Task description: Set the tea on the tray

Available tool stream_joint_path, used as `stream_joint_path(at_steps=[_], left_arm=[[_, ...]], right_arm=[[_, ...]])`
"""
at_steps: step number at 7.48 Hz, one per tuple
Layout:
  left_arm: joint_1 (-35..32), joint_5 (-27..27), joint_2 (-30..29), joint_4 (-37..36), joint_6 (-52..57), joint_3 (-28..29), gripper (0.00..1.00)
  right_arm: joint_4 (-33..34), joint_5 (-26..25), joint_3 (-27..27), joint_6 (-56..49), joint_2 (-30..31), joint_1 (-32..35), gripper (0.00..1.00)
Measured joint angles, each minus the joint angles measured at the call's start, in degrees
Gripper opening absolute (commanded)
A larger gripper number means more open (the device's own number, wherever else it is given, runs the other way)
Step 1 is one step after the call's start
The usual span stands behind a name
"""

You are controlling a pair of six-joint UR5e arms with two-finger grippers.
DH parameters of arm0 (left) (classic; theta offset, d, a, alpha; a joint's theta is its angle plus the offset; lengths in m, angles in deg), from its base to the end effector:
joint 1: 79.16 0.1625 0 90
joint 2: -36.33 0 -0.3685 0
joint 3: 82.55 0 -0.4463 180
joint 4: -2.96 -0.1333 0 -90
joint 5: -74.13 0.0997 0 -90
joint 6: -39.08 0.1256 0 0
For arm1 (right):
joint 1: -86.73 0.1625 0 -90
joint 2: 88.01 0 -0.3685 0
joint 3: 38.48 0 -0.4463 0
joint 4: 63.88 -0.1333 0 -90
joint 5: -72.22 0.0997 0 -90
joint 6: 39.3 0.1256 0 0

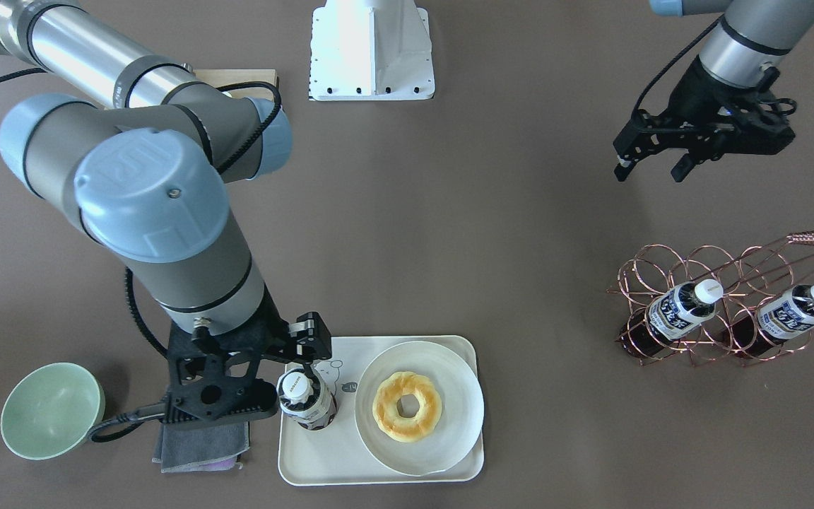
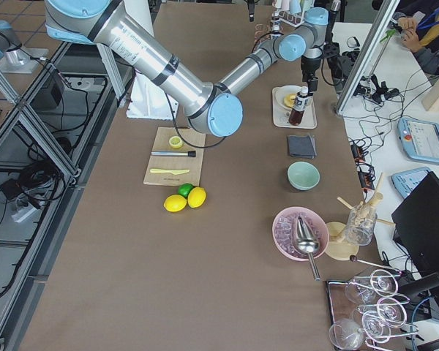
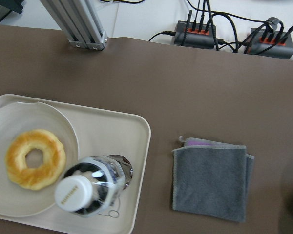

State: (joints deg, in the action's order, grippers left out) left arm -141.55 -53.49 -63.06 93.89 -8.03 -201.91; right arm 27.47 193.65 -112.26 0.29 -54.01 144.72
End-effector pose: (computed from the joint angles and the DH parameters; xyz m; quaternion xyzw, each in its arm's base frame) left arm 0.2040 -0.5122 0.2596 0.0713 0.4360 -0.0429 0.8961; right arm -0.3630 -0.7085 0.1050 0.1073 -0.3928 -0.0289 0.9129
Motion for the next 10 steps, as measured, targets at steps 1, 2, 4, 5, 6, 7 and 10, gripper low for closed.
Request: stream_joint_path(at_steps=[1,2,4,5,6,7,10], left_arm=[[-5.29,-2.10,2.60,-1.54,9.45,0.65,0.96],[-10.74,-2.94,5.42,-2.17,19.64,1.79,0.96],[-20.09,-3.48,9.65,-2.48,38.01,5.62,0.97],[-24.02,-3.57,10.50,-2.53,46.40,9.17,0.97],[-27.69,-3.88,10.80,-2.60,53.60,12.93,0.97],[-30.14,-5.16,11.21,-2.95,57.82,15.48,0.97],[-33.03,-7.73,15.68,-3.12,59.34,15.98,0.97]], right_arm=[[2.00,3.02,-5.66,-5.58,5.28,3.20,0.99],[2.92,5.49,-10.90,-9.84,11.06,5.81,0.99],[3.84,8.69,-20.41,-15.66,22.81,9.84,0.99],[4.28,9.52,-25.09,-19.06,29.44,11.63,0.99],[4.50,9.86,-29.03,-23.71,36.22,13.75,0.99],[4.61,10.00,-31.35,-29.43,42.32,16.27,1.00],[5.42,10.09,-31.93,-39.70,54.26,26.49,1.00]])
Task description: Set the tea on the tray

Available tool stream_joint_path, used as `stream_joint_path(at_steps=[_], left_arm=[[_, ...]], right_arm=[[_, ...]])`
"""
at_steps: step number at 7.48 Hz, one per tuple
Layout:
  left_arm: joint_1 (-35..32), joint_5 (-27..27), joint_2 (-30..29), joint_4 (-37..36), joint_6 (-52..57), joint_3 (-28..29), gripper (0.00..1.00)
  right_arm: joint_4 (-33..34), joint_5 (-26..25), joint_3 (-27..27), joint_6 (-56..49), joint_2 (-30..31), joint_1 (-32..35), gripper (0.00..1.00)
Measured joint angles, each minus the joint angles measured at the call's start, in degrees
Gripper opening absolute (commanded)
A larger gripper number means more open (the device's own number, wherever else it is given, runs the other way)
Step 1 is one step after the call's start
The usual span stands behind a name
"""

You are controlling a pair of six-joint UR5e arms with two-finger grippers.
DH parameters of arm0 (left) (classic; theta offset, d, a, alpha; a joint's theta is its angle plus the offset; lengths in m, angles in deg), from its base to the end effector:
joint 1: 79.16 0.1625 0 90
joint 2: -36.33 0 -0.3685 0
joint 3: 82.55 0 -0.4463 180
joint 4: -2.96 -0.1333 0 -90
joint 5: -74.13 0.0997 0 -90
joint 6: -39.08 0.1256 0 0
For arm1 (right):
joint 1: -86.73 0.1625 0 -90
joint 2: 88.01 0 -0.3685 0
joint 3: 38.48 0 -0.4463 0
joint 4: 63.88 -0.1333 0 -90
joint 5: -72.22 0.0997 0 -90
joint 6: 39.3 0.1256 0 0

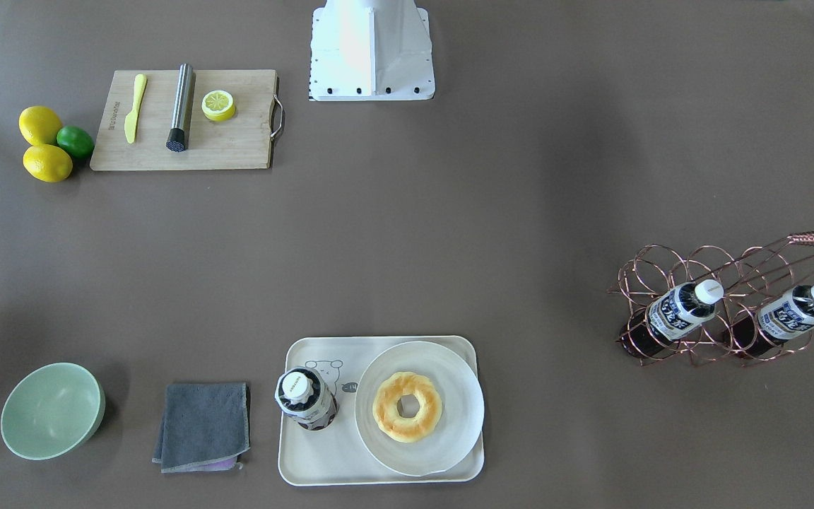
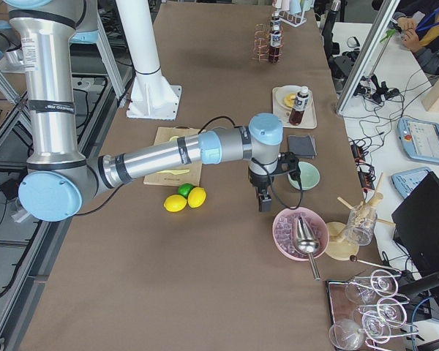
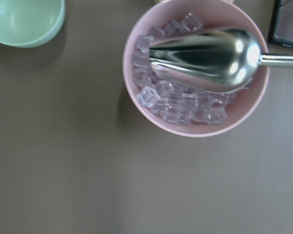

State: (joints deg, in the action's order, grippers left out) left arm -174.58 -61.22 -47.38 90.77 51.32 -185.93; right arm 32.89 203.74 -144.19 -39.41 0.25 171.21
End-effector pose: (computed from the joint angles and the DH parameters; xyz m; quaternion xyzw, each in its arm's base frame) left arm -0.0919 -0.5030 0.5531 0.0981 0.3745 0.0713 0.9193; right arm -0.0033 -0.5546 0.4709 0.0703 -0.3566 -0.0787 0.9283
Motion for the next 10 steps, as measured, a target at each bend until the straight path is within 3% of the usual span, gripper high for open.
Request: stream_joint_path(at_steps=[3,10], left_arm=[[-0.62,0.09,1.09,0.44,-5.37,-0.33,0.97],[-1.19,0.34,2.15,1.69,-5.56,-2.04,0.97]], right_arm=[[0.94,0.58,4.96,-9.89,3.81,8.59,1.00],[1.51,0.96,4.41,-7.15,3.29,9.37,1.00]])
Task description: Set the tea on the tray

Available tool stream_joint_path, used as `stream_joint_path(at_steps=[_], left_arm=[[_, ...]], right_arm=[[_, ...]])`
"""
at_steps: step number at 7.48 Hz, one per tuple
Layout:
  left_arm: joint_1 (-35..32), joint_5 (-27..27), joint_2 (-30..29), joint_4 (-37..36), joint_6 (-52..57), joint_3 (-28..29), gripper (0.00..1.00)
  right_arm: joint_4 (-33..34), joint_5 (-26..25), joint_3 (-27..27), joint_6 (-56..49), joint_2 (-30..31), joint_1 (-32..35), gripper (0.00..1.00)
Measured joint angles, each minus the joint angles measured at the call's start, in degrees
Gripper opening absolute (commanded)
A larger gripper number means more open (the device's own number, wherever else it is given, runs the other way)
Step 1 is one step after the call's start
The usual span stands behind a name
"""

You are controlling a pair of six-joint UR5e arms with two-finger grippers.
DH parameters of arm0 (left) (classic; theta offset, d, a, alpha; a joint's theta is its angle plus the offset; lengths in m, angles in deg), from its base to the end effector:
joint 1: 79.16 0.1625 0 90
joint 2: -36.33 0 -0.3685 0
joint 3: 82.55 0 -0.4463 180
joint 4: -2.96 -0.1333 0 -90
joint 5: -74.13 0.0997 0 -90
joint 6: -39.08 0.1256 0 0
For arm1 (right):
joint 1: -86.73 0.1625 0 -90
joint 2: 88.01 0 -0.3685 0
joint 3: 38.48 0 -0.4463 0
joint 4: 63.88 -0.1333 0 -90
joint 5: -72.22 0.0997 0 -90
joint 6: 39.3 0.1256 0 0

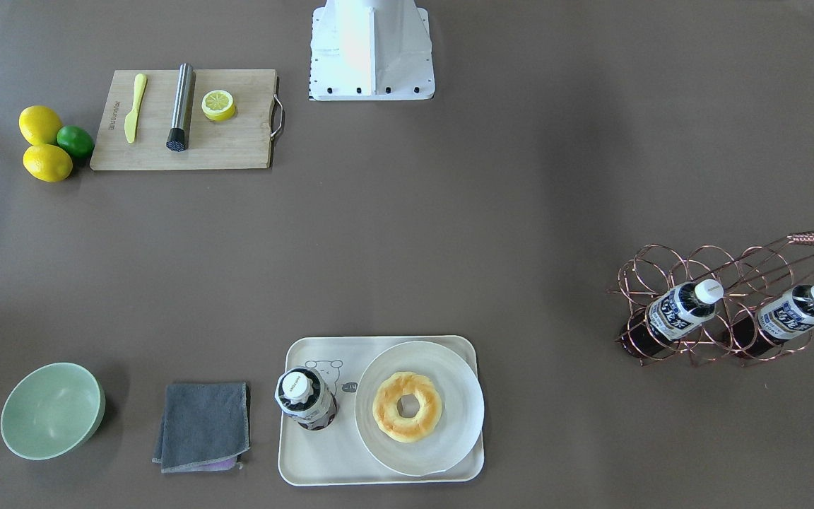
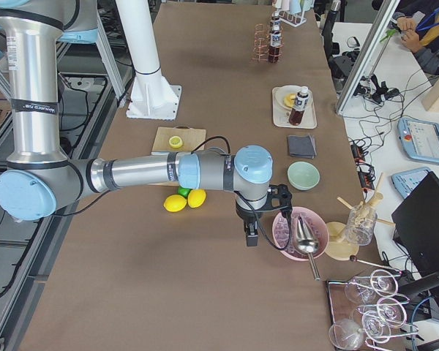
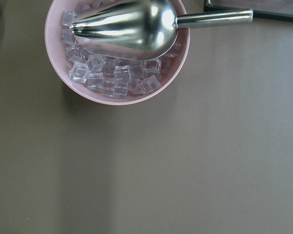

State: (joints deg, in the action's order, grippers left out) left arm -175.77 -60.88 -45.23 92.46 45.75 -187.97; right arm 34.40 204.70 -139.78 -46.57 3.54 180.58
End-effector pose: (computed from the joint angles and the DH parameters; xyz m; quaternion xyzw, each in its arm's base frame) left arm -0.1015 -0.4896 0.5498 0.0961 0.3736 0.0221 0.9224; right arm 0.0841 -0.5275 0.5453 0.0470 -0.3594 -0.0325 0.9314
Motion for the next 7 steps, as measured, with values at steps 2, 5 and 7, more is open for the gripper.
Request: stream_joint_path(at_steps=[2,5,7], left_arm=[[-0.01,0.01,0.07,0.17,-0.15,-0.01,0.97],[-0.03,0.01,0.09,0.59,-0.29,-0.33,0.97],[-0.12,0.01,0.36,1.35,-0.48,-0.34,0.97]], right_arm=[[-0.02,0.11,-0.56,0.88,0.06,-0.06,1.00],[-0.02,0.16,-1.26,1.07,0.06,-0.14,1.00],[0.01,0.23,-1.75,1.10,0.03,-0.23,1.00]])
